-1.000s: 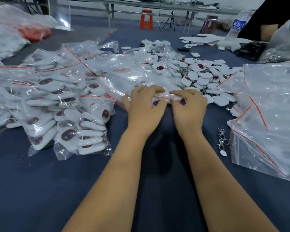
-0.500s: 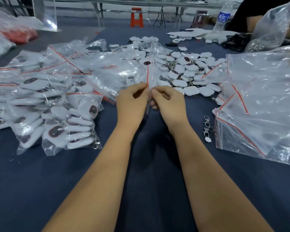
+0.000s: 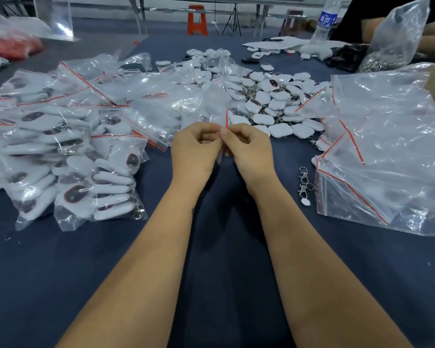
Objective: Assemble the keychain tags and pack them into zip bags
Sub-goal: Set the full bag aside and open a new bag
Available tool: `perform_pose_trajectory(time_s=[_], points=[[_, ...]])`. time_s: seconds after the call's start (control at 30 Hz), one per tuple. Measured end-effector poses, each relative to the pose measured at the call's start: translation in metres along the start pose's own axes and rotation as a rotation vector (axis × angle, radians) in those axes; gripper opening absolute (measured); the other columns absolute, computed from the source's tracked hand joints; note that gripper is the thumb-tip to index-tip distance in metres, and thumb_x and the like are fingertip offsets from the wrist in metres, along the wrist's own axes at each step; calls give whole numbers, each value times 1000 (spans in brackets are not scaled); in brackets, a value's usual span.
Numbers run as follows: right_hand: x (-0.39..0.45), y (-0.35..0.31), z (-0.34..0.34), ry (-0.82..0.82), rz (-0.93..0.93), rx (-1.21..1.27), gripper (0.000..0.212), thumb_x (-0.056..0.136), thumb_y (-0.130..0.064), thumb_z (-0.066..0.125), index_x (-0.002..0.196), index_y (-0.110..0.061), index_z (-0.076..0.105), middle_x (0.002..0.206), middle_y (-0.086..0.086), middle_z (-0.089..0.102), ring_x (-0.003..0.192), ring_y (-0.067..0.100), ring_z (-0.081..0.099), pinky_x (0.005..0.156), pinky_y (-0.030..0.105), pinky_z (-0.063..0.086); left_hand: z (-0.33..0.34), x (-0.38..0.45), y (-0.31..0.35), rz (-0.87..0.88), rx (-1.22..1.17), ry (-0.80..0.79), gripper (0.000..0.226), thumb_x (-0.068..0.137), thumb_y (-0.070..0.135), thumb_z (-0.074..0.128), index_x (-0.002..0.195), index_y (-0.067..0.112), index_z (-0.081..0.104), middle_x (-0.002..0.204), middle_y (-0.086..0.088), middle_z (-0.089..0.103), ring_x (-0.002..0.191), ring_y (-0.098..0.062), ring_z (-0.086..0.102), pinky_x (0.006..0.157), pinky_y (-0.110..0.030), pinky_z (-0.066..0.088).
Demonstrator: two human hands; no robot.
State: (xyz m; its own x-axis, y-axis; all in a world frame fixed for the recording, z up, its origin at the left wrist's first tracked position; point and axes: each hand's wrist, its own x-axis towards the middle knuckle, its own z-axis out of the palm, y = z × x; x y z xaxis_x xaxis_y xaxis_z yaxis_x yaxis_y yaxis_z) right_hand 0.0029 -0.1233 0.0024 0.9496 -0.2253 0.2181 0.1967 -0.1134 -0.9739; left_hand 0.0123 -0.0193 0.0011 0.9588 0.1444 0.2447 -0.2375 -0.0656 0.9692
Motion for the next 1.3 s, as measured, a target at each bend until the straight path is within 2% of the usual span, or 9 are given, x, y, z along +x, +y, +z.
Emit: perform_pose_trajectory(time_s=[0.2,0.5,0.7,0.87,1.0,1.07,1.17,1.23,1.3], points=[[2,1,-2,25,43,80,17,97,-13,59,86,-13,71,76,4,70,71,12,61,67,21,53,-2,-1,5,-15,-89,-27,17,84,3,73,81,19,69,67,10,70,63,2,65,61,-13,50],[2,0,-1,157,132,67,12,98,-10,54,91,-7,63,68,-1,65,52,1,58,55,18,51,-4,-1,4,91,-5,260,12,88,13,68,86,24,66,77,12,64,65,7,55,64,-8,45],[-1,-2,3,83,119,131,12,94,-8,56,84,-14,56,66,-3,63,67,11,63,75,34,55,3,-4,-4,115,347,-80,10,85,25,68,94,29,66,88,10,65,70,3,57,62,-5,42],[0,0,2,99,48,43,19,94,-4,57,80,-16,54,77,13,64,71,21,60,78,44,55,-1,-3,0,70,227,-103,14,82,19,72,75,31,67,70,14,67,66,-7,62,63,-17,49],[6,0,-3,211,68,-23,27,94,2,50,82,-23,55,89,13,70,63,8,62,74,36,56,-6,-1,1,127,93,193,14,90,14,63,83,25,64,86,3,68,79,-22,65,79,-42,56],[6,-2,0,225,43,-19,30,92,3,49,83,-25,55,88,10,70,65,10,64,73,33,55,-6,-4,3,277,98,332,13,92,12,56,96,22,63,96,2,62,81,-12,59,79,-36,54],[2,-3,4,147,-24,-41,27,92,0,53,84,-25,57,81,4,68,74,20,63,80,39,55,-7,-3,1,496,214,300,26,92,7,48,108,19,64,103,7,49,84,1,51,74,-17,46],[4,-7,3,-3,-21,10,13,94,-12,60,86,-22,61,81,3,66,75,15,60,77,36,54,-12,0,1,524,252,274,30,89,6,47,105,18,69,100,13,45,80,2,52,70,-17,46],[8,-11,1,-118,91,31,15,97,-21,56,85,-21,64,88,4,70,70,10,59,70,27,49,-17,5,5,534,186,385,32,86,5,44,99,15,70,99,15,43,79,-1,53,68,-20,46]])
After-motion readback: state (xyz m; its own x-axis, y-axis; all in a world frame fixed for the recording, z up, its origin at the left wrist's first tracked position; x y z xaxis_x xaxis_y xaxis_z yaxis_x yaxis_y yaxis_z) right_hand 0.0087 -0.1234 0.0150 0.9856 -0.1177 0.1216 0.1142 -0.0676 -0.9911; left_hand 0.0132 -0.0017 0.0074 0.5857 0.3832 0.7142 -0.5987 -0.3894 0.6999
